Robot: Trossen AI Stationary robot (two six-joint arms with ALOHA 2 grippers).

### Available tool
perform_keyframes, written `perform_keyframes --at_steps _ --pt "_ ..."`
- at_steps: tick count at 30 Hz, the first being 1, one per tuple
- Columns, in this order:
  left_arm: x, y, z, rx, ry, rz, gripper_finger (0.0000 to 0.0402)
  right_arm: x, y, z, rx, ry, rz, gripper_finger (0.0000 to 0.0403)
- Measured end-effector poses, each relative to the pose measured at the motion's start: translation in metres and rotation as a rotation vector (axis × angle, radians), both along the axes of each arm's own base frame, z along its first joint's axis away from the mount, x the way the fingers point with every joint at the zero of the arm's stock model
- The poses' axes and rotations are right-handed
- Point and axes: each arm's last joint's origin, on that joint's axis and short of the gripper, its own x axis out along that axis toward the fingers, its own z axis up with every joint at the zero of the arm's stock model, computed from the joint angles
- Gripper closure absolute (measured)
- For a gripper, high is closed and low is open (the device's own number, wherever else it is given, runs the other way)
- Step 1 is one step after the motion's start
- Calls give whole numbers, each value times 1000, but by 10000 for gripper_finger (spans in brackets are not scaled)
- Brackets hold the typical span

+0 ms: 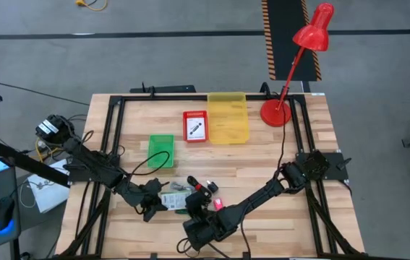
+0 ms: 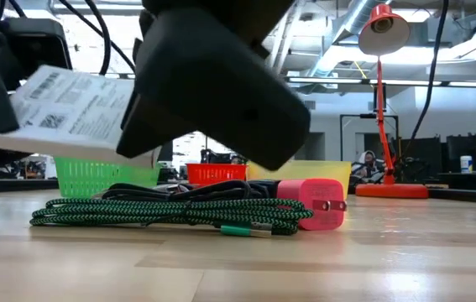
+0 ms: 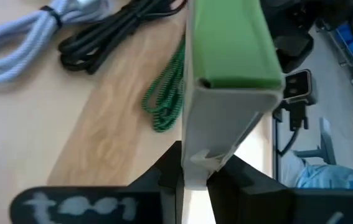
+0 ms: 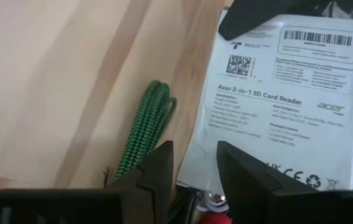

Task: Pick and place items into bin
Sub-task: Put the card reader box into the red bin

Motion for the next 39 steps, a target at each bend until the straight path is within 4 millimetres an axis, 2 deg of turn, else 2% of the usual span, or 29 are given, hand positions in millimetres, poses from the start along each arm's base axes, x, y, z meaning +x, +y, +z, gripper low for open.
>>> perform_keyframes --at_steps 5,9,13,18,23,30,34,39 --pt "3 -7 9 1 -31 -9 377 -4 8 5 -16 -4 18 285" --pt "8 -9 21 42 -61 -7 373 -13 17 13 -100 8 12 285" --pt "12 -6 43 124 -82 11 374 -25 26 22 -207 27 9 285" --pt "14 5 88 212 -174 46 376 -38 34 34 -313 40 6 285" --pt "9 30 141 414 -187 183 373 -50 32 42 -382 78 -36 285" --pt "6 72 196 623 -137 363 376 -65 8 47 -457 185 -166 285" --pt "10 95 209 696 -73 445 375 -63 -11 46 -456 199 -267 285" --pt "24 125 208 725 46 530 376 -55 -31 48 -456 234 -308 285"
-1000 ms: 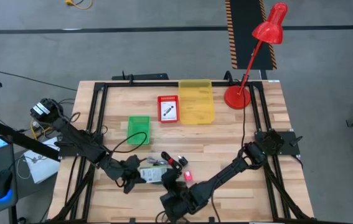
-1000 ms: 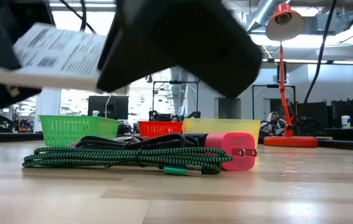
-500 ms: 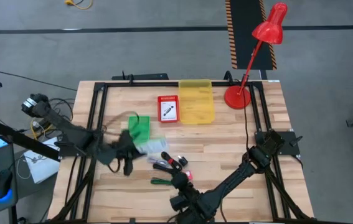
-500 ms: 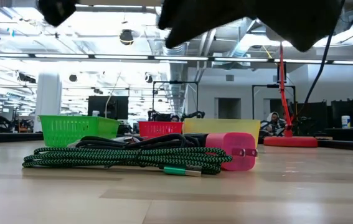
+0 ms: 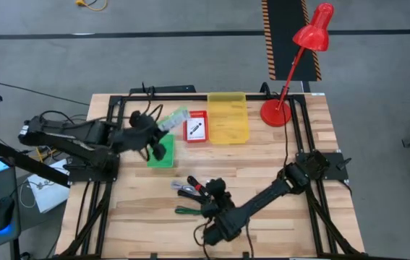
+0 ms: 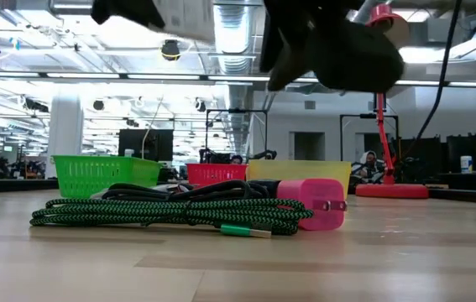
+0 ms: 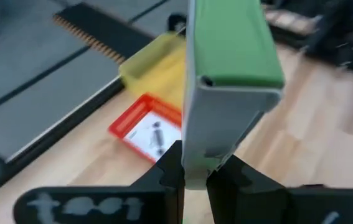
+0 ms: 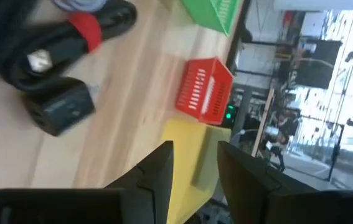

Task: Pick and place items into bin
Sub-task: Put the card reader box into the red bin

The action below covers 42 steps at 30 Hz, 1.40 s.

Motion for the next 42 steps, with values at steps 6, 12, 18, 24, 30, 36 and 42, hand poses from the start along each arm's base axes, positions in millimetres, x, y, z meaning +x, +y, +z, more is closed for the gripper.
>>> perform_keyframes --at_steps 6,12,18,24,30,36,42 --pt "21 37 -16 -57 154 69 374 14 -28 -3 37 39 -80 285" --pt "45 72 -40 -101 344 18 375 25 -54 -5 122 94 -168 285" --pt "60 98 -61 -168 589 -79 376 31 -71 -7 209 162 -221 285" --pt "66 112 -64 -228 776 -180 374 31 -74 -9 271 207 -238 285" --pt "74 116 -48 -200 798 -325 375 29 -69 -9 290 219 -232 285" --pt "74 116 -40 -145 821 -430 374 29 -67 -9 290 220 -228 285" --pt "68 119 -41 -157 876 -458 375 29 -67 -9 290 220 -228 285"
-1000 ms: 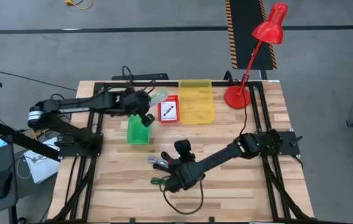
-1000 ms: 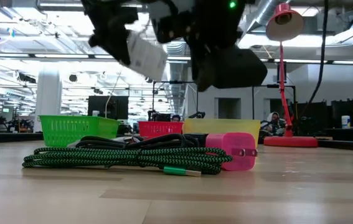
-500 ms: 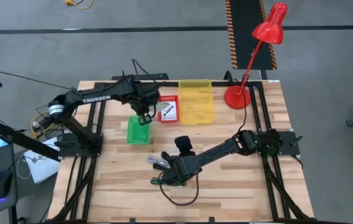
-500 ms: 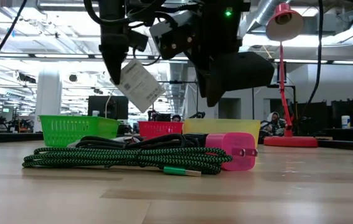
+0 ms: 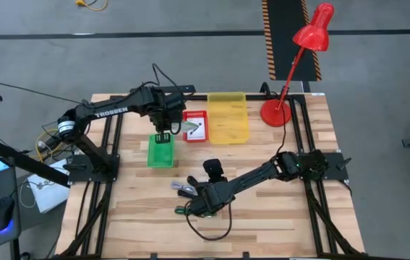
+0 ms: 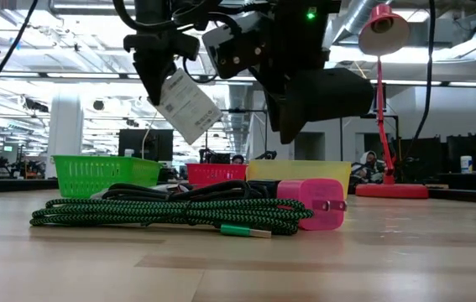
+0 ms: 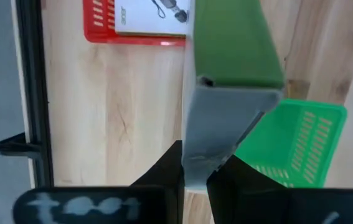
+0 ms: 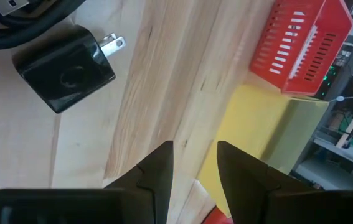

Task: Pick and place items into bin
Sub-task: Put the card reader box into the red bin

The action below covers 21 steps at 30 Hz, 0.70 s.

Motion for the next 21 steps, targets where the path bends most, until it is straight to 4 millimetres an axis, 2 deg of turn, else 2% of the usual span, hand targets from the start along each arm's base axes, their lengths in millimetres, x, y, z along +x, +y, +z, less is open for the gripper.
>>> perform_keyframes --at_steps 6,21 --pt "5 2 1 4 -60 -33 376 0 -1 0 -1 0 -2 285" --pt "8 3 1 12 -88 -12 375 0 -1 0 1 -29 -36 285"
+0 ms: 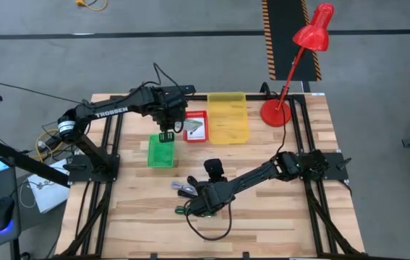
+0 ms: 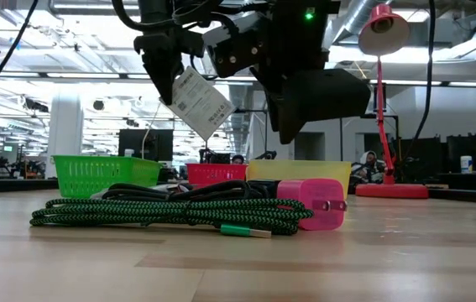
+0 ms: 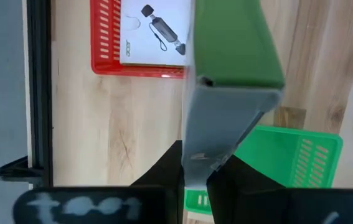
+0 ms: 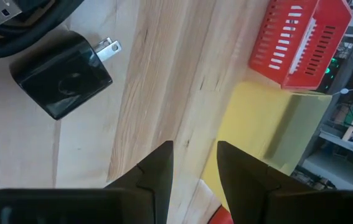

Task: Pick and place items into bin
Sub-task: Put the card reader box into the red bin

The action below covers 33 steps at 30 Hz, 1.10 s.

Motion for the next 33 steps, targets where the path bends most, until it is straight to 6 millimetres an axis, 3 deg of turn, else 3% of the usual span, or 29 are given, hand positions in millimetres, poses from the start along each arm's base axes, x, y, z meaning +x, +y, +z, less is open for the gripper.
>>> perform_keyframes --at_steps 17,25,33 --pt "1 1 -3 -3 -20 63 376 -1 2 0 19 -69 -93 285" --pt "0 0 -33 -15 8 71 376 -5 12 -1 57 -91 -133 285" --pt "3 3 -35 -4 -21 69 376 -9 21 -1 64 -108 -139 285"
